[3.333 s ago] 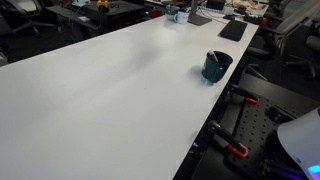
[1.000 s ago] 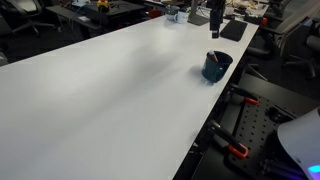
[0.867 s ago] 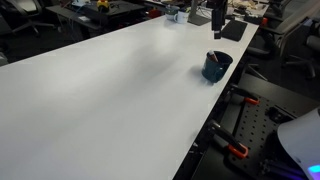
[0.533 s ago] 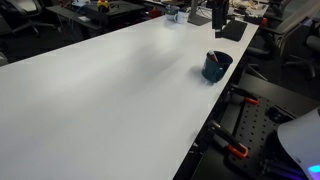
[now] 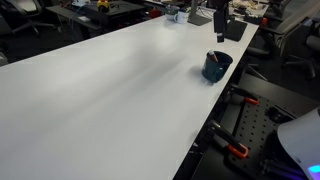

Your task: Move the sharpie to the table

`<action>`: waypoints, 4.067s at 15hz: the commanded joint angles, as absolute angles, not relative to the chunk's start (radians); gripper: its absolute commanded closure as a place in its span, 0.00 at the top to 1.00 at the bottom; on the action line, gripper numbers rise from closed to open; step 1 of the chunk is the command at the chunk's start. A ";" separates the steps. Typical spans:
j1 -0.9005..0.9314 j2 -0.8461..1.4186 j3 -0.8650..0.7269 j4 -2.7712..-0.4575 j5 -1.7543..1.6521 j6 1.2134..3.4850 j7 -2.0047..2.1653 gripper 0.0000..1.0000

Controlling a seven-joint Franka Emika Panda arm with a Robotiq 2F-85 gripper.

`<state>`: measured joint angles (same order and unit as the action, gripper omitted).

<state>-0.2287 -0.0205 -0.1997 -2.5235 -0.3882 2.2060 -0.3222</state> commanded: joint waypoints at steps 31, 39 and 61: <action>-0.304 0.150 -0.246 -2.596 -0.238 2.697 -0.475 1.00; -0.296 0.114 -0.244 -2.607 -0.258 2.684 -0.451 1.00; -0.282 0.070 -0.251 -2.670 -0.297 2.659 -0.435 0.45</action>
